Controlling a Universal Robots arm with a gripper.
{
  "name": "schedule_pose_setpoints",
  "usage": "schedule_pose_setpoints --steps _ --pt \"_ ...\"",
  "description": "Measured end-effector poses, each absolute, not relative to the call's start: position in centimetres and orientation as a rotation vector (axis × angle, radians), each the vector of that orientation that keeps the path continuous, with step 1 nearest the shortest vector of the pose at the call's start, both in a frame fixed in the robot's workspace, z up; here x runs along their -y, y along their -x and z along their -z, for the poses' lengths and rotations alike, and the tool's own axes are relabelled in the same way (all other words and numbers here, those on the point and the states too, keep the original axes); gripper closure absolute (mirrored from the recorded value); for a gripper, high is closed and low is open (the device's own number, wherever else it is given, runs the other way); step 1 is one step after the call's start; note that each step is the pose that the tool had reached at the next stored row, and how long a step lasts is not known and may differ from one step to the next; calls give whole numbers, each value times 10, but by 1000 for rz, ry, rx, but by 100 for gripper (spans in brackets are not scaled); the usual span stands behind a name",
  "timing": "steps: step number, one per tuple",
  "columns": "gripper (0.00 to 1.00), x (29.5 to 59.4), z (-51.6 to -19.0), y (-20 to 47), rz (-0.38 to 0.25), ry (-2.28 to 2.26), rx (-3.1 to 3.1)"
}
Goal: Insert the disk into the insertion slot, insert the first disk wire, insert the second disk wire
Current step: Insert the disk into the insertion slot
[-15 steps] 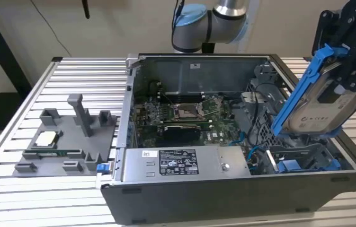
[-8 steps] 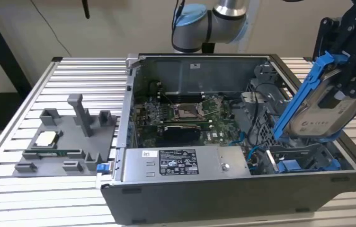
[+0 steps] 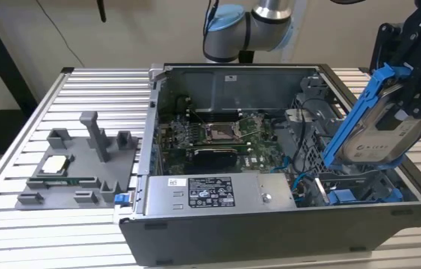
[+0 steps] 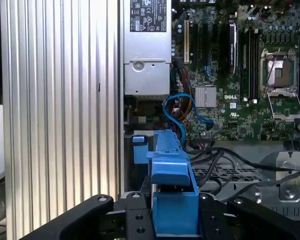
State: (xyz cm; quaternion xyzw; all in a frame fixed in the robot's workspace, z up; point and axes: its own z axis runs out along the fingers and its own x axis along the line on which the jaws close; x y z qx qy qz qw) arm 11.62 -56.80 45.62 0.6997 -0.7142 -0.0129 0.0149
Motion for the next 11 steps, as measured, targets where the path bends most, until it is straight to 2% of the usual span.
schedule_pose_setpoints --steps 11 --pt "67 569 -441 -122 41 -2177 2224"
